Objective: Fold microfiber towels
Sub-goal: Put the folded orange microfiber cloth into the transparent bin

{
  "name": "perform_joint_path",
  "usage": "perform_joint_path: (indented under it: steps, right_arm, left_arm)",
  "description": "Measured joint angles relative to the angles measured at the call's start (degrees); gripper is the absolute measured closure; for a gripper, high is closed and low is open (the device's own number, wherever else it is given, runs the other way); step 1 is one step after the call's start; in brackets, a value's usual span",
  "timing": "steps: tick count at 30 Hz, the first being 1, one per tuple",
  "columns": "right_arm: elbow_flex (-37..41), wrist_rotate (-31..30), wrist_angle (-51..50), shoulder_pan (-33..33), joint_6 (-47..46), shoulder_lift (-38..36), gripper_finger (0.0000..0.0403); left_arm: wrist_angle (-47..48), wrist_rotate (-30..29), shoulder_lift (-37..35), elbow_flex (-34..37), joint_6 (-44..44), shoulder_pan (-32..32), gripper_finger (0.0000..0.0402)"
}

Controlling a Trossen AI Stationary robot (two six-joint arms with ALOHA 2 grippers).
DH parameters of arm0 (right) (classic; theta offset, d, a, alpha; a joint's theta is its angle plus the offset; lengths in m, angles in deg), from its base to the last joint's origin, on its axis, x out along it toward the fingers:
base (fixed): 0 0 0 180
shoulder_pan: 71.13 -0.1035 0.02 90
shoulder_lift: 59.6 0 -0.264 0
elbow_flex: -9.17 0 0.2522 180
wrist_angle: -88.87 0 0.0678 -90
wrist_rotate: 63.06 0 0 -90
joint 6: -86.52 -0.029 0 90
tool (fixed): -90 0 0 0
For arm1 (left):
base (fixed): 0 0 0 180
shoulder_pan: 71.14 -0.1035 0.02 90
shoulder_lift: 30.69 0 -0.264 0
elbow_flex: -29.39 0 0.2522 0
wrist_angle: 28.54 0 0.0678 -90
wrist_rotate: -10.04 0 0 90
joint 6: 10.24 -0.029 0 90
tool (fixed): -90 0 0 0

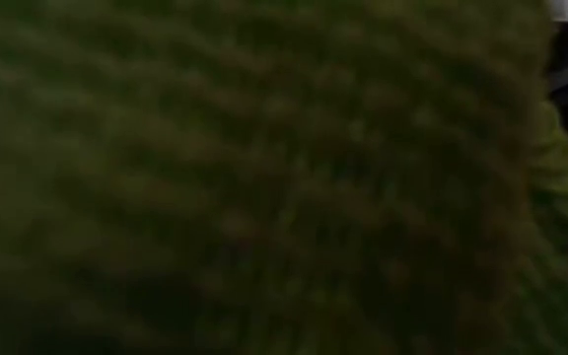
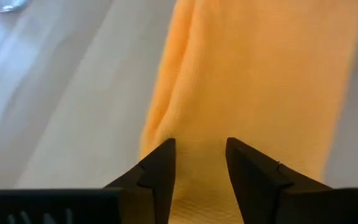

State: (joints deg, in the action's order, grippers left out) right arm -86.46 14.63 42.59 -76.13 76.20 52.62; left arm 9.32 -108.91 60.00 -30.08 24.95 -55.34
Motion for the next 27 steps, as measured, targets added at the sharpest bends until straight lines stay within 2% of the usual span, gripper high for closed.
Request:
perform_joint_path:
  steps: [4, 9, 18, 21, 23, 27]
  right_arm:
    - [0.00, 0.09, -0.49, -0.80, 0.41, -0.18, 0.0194]
    - [0.00, 2.09, 0.25, -2.11, 3.51, -0.26, 0.0194]
    - [0.00, 2.50, 3.56, -4.40, 5.18, -0.26, 0.0194]
    - [0.00, 2.51, 5.05, -5.10, 6.36, -0.26, 0.0194]
    - [0.00, 2.61, 6.24, -5.26, 6.25, -0.26, 0.0194]
    - [-0.01, 3.08, 10.79, -5.40, 6.77, 0.28, 0.0194]
  left_arm:
    - [-0.64, -1.59, -0.08, -0.01, -3.39, -2.23, 0.0266]
    - [-1.77, 1.44, 0.44, -0.04, -4.95, -4.89, 0.0266]
    - [-9.59, 3.39, 0.09, -0.19, -14.32, -6.84, 0.0266]
    - [-6.22, 3.43, -2.94, -2.30, -16.23, -6.84, 0.0266]
    - [0.77, 3.14, -5.34, -3.83, -15.65, -6.84, 0.0266]
    - [14.97, 4.33, -10.72, -4.64, -7.28, -7.91, 0.0266]
